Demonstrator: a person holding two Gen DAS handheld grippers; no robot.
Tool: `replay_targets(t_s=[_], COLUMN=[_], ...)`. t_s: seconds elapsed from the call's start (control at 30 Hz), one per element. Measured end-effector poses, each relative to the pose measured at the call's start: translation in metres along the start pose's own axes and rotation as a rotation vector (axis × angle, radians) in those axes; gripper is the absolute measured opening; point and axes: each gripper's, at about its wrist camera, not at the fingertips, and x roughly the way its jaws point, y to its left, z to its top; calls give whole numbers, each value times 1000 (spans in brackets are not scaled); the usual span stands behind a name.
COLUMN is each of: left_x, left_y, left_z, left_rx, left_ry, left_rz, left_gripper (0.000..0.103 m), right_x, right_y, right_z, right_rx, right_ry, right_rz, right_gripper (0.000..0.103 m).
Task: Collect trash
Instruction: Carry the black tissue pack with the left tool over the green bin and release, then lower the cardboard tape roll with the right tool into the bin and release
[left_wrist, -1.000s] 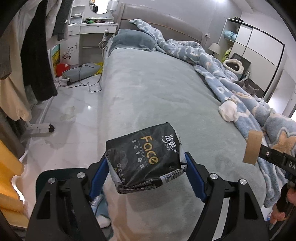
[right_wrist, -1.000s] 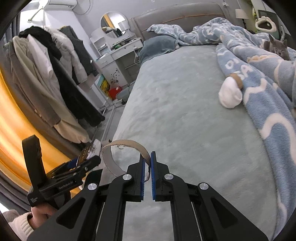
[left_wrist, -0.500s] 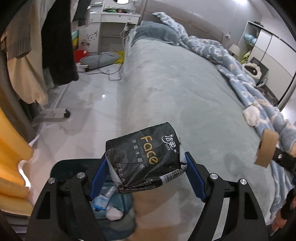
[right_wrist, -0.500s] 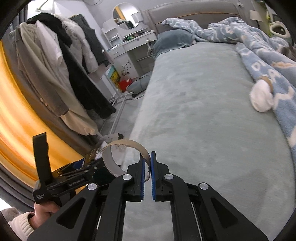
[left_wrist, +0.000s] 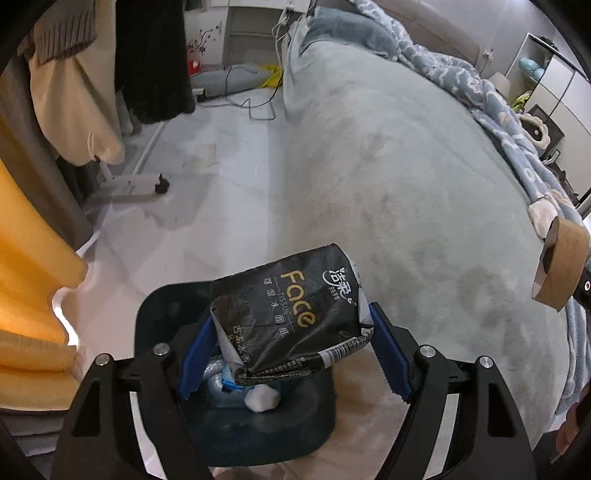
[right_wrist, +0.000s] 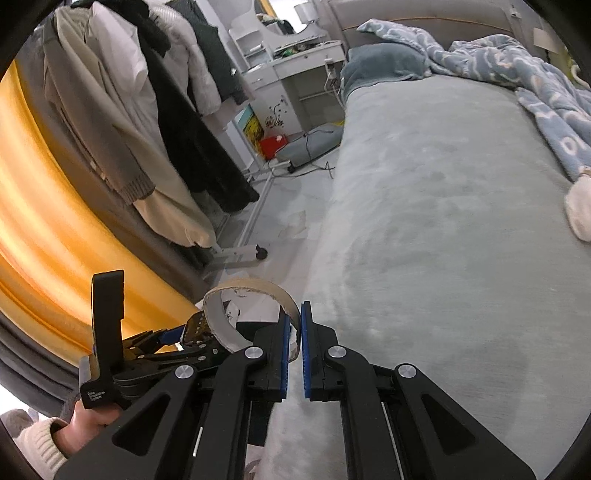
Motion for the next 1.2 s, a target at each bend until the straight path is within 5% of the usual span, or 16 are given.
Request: replay_targets(t_s=[0.3, 0.67, 0.87, 1.2], left_x=[14, 51, 63, 53], left_y=[38, 81, 92, 102], left_z=[-2, -20, -34, -33], left_rx=[-41, -69, -76, -65], left_ry=[78, 276, 369, 385], left_rz=[50, 105, 65, -2], left_gripper=[80, 80, 80, 89], right_x=[36, 82, 102, 141], right_y=[30, 63, 73, 89], right_z=[3, 5, 3, 2], right_rx=[-32, -86, -102, -151], right_ry=[43, 109, 143, 209], right_rz=[14, 41, 44, 19], right_gripper=[6, 6, 6, 6])
